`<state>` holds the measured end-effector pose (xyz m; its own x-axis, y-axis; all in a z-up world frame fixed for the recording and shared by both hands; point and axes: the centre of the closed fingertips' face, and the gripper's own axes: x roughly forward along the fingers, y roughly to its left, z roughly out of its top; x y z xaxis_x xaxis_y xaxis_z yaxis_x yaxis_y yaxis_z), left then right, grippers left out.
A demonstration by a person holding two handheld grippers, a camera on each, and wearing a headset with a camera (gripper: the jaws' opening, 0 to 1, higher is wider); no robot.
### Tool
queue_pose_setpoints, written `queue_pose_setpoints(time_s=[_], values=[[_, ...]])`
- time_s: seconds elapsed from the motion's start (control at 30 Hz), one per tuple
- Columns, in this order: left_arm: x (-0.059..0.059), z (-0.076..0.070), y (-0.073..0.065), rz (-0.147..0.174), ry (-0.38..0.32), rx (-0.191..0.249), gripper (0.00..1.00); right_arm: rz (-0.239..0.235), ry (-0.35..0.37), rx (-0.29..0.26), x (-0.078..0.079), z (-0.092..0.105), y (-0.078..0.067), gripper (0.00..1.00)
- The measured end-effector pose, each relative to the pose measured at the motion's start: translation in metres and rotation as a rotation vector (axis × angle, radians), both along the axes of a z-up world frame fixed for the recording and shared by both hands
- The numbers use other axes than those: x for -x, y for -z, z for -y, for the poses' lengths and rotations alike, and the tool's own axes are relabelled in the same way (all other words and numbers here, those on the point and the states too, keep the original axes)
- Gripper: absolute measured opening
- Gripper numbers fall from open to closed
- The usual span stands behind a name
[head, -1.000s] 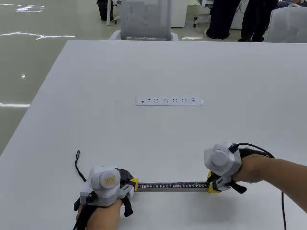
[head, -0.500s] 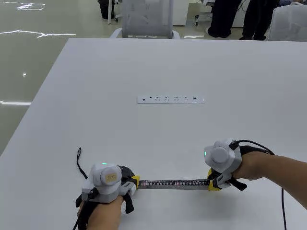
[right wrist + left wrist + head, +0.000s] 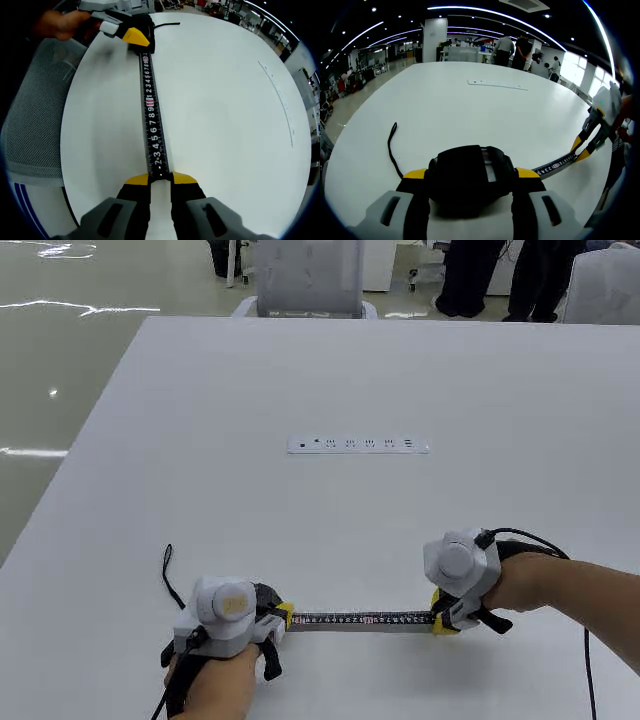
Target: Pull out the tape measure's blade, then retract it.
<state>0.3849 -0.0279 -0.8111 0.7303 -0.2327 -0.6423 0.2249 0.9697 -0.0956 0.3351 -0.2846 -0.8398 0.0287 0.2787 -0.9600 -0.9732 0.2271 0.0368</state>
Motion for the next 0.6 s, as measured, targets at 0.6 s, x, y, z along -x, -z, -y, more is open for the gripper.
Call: queue_pose_setpoints(time_s=[0.6], values=[[0.0003,-0.0007,-0.0001,0.002,0.001,0.006,0.63,-0.001,-0.007,0.006,-0.0013,-0.0106,-0.0003,0.14]])
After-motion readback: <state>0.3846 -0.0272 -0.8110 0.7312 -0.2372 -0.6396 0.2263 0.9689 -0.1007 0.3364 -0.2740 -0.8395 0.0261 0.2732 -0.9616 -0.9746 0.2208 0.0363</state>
